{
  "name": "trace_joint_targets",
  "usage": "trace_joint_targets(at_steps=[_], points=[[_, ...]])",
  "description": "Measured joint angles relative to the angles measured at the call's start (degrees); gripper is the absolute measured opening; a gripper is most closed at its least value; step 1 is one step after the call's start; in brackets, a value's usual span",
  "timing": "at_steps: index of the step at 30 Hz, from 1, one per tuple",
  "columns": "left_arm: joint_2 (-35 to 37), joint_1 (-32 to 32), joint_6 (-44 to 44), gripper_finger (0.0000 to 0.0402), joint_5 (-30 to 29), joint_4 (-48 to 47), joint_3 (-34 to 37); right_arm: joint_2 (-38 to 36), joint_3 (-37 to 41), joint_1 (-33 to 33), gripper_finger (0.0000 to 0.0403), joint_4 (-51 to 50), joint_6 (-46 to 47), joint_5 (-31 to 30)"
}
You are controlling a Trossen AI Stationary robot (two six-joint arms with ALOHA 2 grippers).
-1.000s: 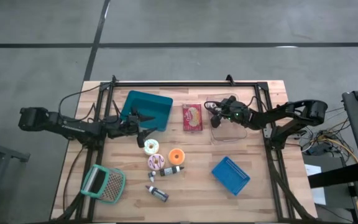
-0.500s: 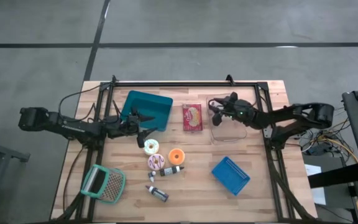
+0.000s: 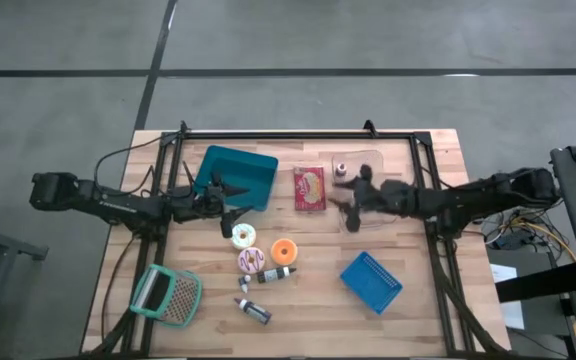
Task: Pick & Place Food Item
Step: Put the black food coloring bottle into the transparent bin
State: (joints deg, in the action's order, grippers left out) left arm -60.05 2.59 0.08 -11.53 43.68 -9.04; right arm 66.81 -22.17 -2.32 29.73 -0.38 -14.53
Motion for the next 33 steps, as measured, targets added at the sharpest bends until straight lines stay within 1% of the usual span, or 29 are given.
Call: trace_joint_targets(at_steps=[5, 8, 12, 16, 21, 23, 29, 33], points=[[0.0, 0.0, 0.2, 0.0252, 1.0, 0.0, 0.0, 3.7, -7.7, 11.8, 0.0215, -7.6, 1.0, -0.9], [0.0, 0.0, -0.6, 0.0252, 2.9, -0.6, 0.0, 8.8, -12.8, 16.9, 0.0215, -11.3, 2.3, -2.0], [0.0, 0.0, -1.9, 0.0252, 4.6, -2.1, 0.0, 18.4, -19.2, 20.8, 0.0215, -15.0, 4.5, -2.0], [0.0, -0.1, -2.0, 0.0252, 5.2, -2.8, 0.0, 28.1, -25.5, 23.3, 0.0215, -18.2, 5.1, -2.0], [0.1, -0.1, -2.0, 0.0252, 6.0, -2.5, 0.0, 36.2, -31.9, 24.3, 0.0214, -20.5, 6.3, -1.3], [0.1, -0.1, -2.0, 0.0252, 6.0, -2.2, 0.0, 38.2, -33.6, 24.3, 0.0214, -22.5, 6.4, -0.5], [0.1, -0.1, -1.7, 0.0252, 6.0, -2.2, 0.0, 42.1, -37.8, 24.3, 0.0214, -22.8, 6.0, 2.7], [0.1, -0.1, -1.2, 0.0252, 6.0, -2.1, 0.1, 44.2, -40.6, 24.3, 0.0214, -25.8, 4.9, 2.6]])
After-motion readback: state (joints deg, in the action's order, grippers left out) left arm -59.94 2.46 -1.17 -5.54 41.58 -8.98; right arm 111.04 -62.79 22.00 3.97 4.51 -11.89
